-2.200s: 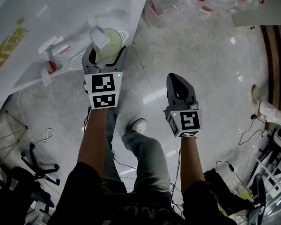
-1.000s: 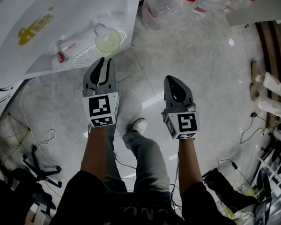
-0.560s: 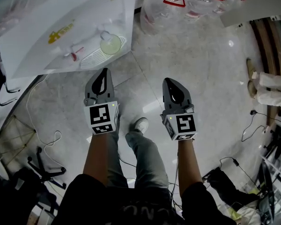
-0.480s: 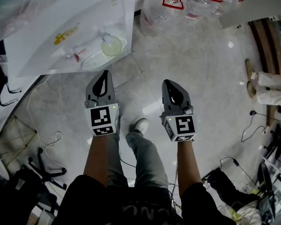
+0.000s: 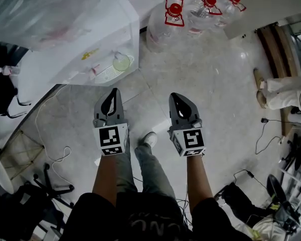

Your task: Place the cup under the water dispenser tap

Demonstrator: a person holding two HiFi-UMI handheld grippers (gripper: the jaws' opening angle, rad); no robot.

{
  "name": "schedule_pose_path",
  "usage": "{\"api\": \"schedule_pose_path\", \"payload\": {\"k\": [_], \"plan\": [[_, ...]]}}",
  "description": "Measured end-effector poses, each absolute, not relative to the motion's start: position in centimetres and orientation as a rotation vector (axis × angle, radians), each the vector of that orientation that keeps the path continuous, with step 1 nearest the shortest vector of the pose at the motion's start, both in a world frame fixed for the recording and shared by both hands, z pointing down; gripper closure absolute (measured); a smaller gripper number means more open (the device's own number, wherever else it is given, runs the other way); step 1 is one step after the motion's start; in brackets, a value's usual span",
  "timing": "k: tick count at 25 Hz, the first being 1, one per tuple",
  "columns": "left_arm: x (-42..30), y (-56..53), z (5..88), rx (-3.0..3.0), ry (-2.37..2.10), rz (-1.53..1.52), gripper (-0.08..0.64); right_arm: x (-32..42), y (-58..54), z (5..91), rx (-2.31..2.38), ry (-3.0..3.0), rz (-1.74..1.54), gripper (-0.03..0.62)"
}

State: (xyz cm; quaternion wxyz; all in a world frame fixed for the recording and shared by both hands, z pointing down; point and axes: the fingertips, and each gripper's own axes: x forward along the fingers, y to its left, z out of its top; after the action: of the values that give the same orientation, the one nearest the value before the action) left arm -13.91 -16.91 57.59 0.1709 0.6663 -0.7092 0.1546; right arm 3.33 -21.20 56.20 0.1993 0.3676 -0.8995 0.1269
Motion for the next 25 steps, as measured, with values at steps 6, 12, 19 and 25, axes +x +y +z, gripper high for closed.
{"api": "schedule_pose_path", "payload": {"k": [6,12,19,25], "plan": [[-13.4,-16.6,52.4,1.913,-2.025,0.443,0.545,3.9,-21.1,51.4,1.045,-2.532,0.358,0.578],[-12.9,-16.2,48.3,1.936,-2.031,0.448,0.545,4.6,-21.2,47.0,1.085,-2.543,0.351,0.578],[-12.5,-15.7,43.3,1.976,-2.043,0.444,0.545,4.4,-20.9,42.6,1.111,-2.576,0.334,0.578],[-12.6,-13.9,40.3,1.970,-2.052,0.431,0.545,4.3,-20.0,39.1,1.123,-2.608,0.298,0.578]]}}
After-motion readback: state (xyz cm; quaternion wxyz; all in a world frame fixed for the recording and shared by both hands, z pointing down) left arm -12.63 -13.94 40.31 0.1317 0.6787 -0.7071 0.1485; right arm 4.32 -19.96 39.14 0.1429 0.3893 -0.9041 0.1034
